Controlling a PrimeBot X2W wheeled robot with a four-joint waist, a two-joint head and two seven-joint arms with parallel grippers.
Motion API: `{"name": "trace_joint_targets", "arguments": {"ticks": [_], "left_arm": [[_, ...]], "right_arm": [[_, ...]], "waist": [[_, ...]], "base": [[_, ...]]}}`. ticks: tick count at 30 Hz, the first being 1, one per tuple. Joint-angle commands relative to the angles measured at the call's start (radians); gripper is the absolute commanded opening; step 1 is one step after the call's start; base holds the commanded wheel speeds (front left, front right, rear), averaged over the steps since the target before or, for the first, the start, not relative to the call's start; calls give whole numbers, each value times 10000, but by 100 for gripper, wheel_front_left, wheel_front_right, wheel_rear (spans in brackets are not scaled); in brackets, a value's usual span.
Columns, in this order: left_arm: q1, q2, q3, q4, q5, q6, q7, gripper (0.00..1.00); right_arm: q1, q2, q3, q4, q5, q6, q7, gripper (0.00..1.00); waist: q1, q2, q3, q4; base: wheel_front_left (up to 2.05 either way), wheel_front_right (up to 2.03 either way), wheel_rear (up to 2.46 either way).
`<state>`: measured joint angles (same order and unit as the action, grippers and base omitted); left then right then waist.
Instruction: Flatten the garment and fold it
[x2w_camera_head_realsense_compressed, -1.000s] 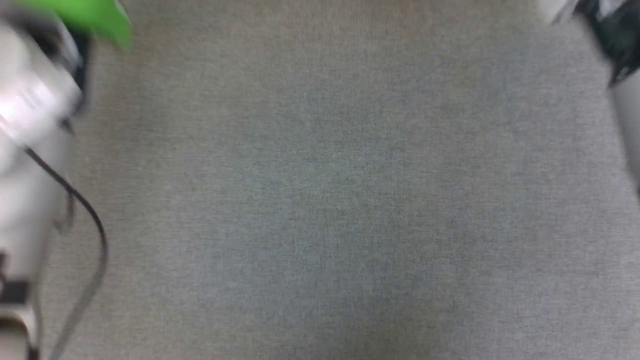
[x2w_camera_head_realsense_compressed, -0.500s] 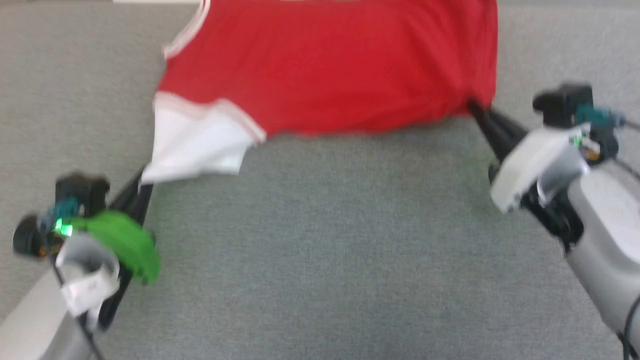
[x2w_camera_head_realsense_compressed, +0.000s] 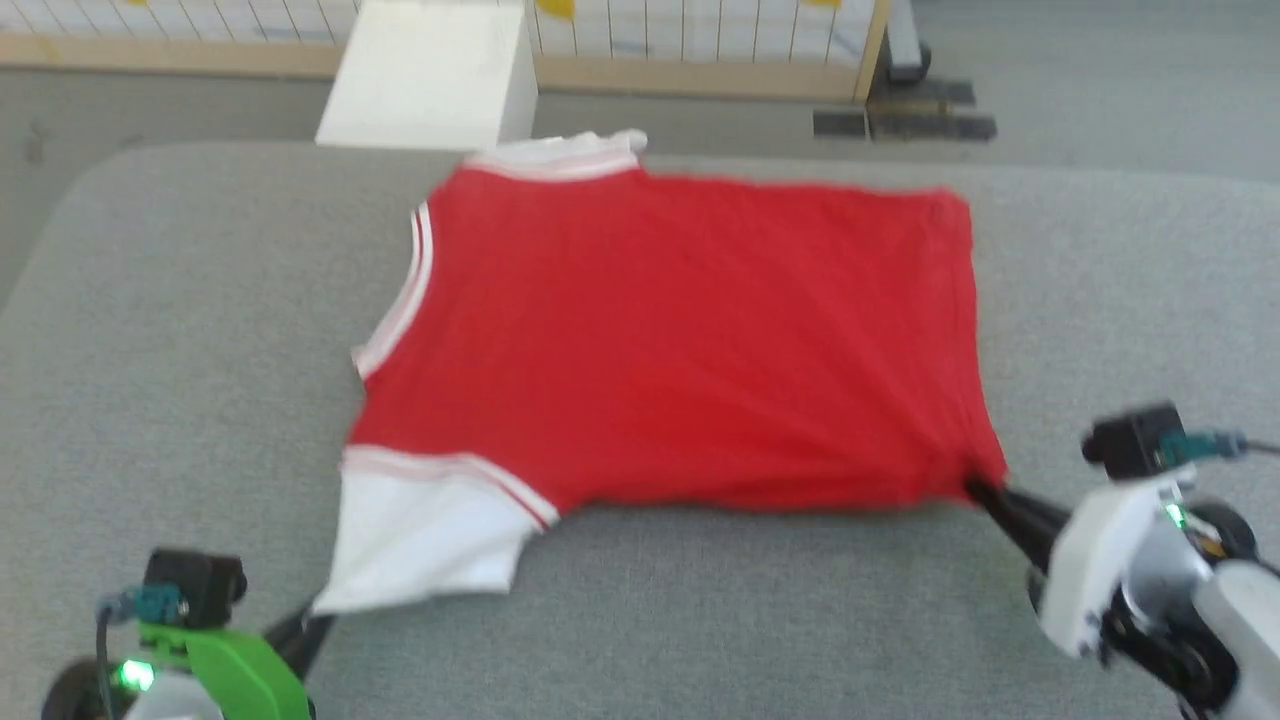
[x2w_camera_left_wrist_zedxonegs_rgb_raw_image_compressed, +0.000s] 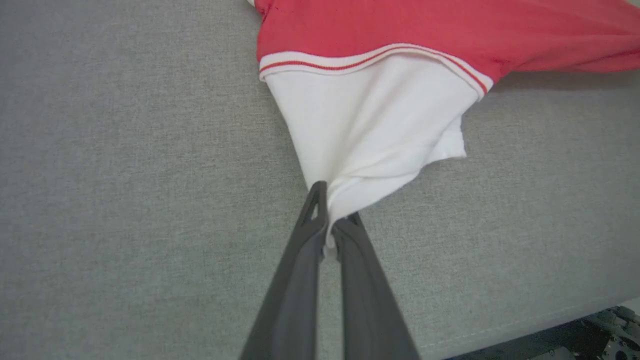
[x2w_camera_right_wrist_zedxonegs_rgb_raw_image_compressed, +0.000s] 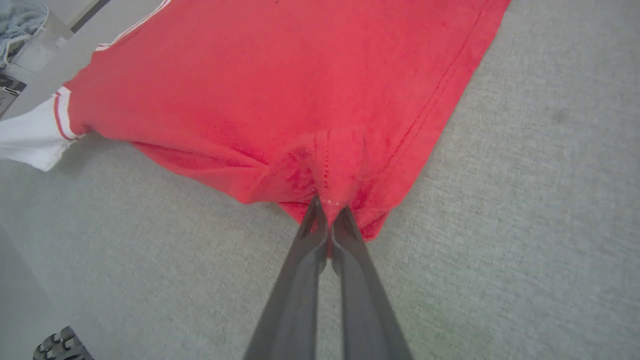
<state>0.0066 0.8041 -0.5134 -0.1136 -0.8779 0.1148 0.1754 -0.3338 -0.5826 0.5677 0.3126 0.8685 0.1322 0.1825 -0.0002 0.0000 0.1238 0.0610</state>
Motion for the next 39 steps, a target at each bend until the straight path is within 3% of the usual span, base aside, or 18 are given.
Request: {"name": "trace_joint_targets", "arguments": {"ticks": [1,11,17,26,35,39], "left_arm": [[379,122,1,-169,-290,120,107,0],[1950,556,-427,-1157,-1129,7,716,0],[1384,-10,-62,-1393,-890,-107,-272,0],[-817,-1347,515,-1326,-288,-352,-1750,0],[-3068,-2224,774,266,379,-183,-2354,0],[-3962,-2362,665,1372,738,-60,-2211,0]], "right_arm": [[439,-186,-114,-144,138,-15,227,0],[2525,-745,-985,-1603,653,-15,1392,0],[2673,-497,-1780,-2294,567,-15,1376,0],[1917,159,-2967,-2854,490,-15,1566,0],[1232,810,-3758,-2640,-226,-15,2356,0],[795,1156,-3866,-2496,-657,-15,2606,0]], "waist": [[2,0,-557,51],[2,0,-918,57],[2,0,-647,-32],[2,0,435,-270],[2,0,1600,-480],[2,0,2054,-558]], "base": [[0,0,0],[0,0,0],[0,0,0],[0,0,0],[0,0,0],[0,0,0]]}}
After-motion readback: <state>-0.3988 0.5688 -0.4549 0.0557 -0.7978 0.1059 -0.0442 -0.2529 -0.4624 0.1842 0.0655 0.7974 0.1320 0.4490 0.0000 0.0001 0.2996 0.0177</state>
